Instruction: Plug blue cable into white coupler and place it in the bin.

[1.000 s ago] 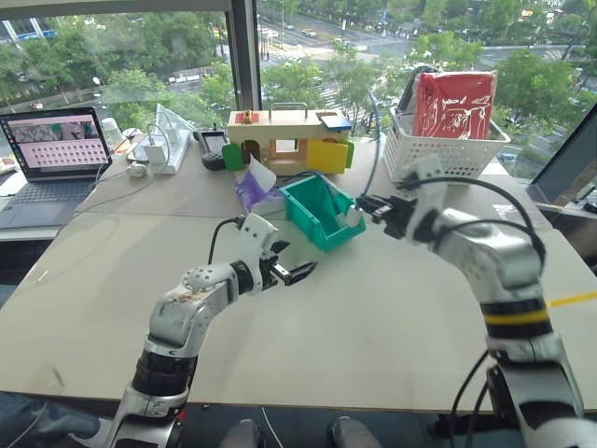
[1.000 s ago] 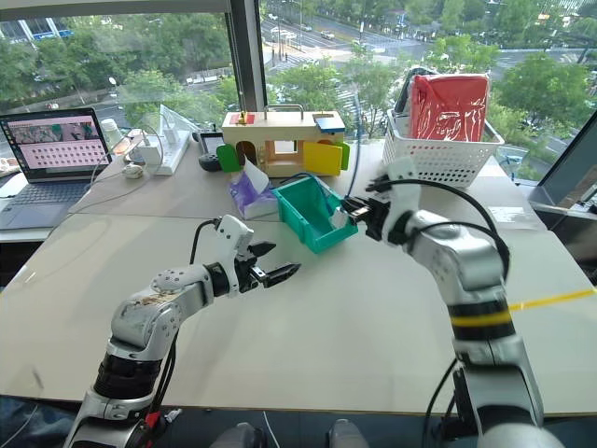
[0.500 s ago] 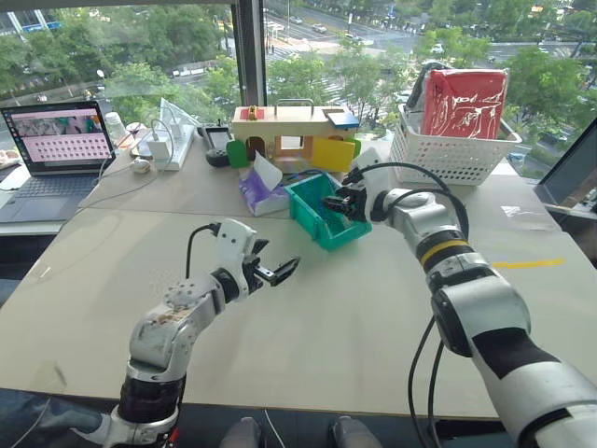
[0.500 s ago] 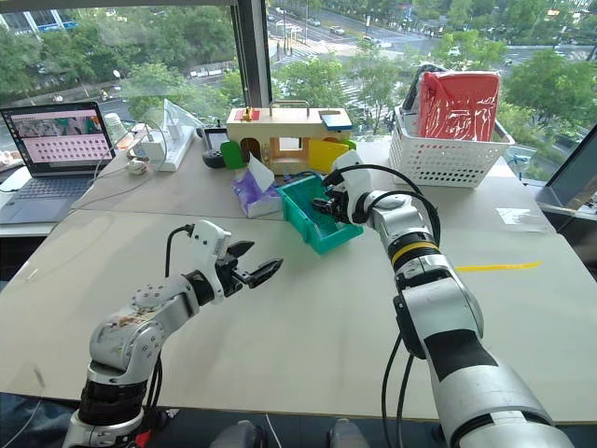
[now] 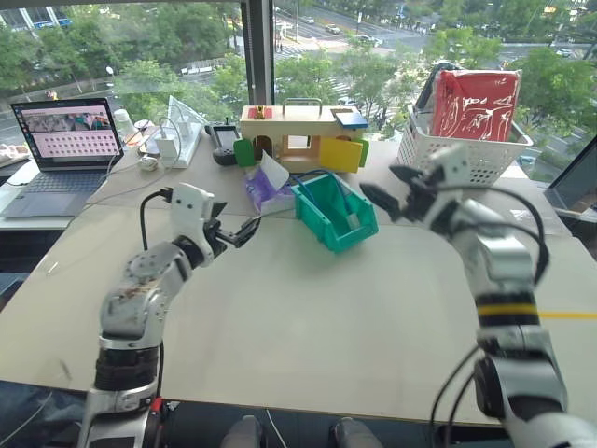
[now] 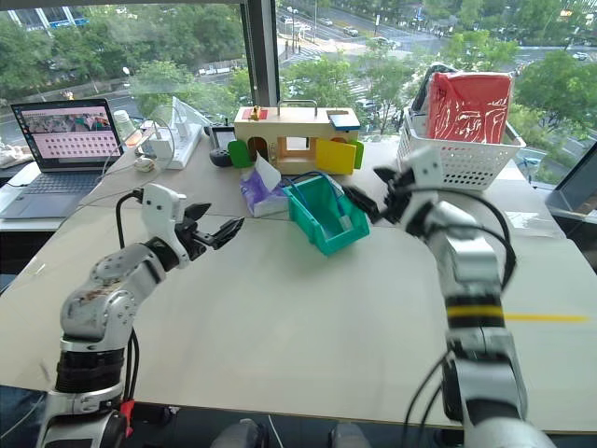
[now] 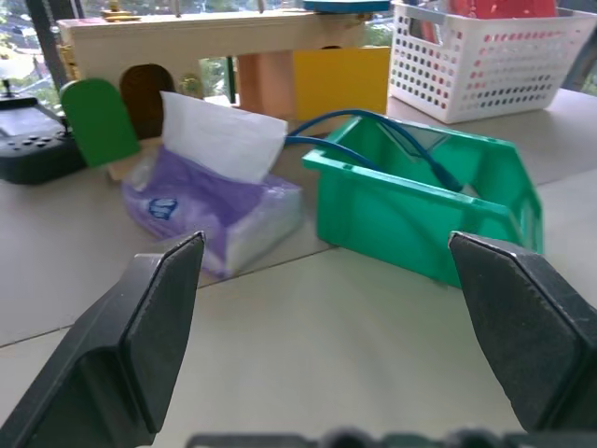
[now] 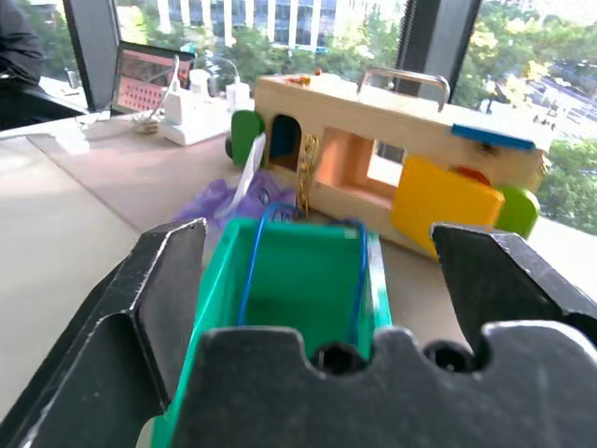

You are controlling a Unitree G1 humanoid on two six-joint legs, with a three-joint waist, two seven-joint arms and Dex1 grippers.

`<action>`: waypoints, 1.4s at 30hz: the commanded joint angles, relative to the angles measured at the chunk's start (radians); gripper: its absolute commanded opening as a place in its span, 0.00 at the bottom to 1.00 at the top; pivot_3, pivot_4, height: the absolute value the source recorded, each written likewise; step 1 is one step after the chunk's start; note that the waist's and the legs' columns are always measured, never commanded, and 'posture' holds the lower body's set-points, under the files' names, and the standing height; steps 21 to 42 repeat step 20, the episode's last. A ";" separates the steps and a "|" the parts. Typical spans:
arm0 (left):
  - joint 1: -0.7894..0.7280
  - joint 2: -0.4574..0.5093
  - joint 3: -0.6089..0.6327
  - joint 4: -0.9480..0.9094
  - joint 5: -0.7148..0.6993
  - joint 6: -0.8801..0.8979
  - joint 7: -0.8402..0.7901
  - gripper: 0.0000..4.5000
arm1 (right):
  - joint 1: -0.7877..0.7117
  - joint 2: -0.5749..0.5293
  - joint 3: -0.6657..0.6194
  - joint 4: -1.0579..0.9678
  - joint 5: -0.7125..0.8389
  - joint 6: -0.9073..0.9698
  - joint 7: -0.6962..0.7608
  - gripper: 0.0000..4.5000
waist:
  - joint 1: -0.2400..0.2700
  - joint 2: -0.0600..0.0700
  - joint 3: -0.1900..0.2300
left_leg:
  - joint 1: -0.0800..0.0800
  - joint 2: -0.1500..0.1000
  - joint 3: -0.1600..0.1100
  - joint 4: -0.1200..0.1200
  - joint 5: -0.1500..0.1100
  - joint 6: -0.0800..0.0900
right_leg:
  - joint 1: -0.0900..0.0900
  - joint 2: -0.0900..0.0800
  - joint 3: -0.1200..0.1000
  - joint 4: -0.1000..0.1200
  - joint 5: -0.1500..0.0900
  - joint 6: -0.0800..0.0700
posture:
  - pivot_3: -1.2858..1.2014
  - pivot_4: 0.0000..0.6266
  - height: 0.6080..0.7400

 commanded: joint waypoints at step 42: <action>0.140 0.111 0.064 0.067 0.041 -0.187 -0.042 1.00 | 0.417 0.032 -0.016 -0.302 -0.057 0.042 -0.203 0.99 | -0.008 -0.001 0.000 | 0.008 0.001 0.007 0.002 0.001 -0.001 | 0.005 0.001 0.004 0.000 -0.001 -0.001 | 0.52 0.24 0.98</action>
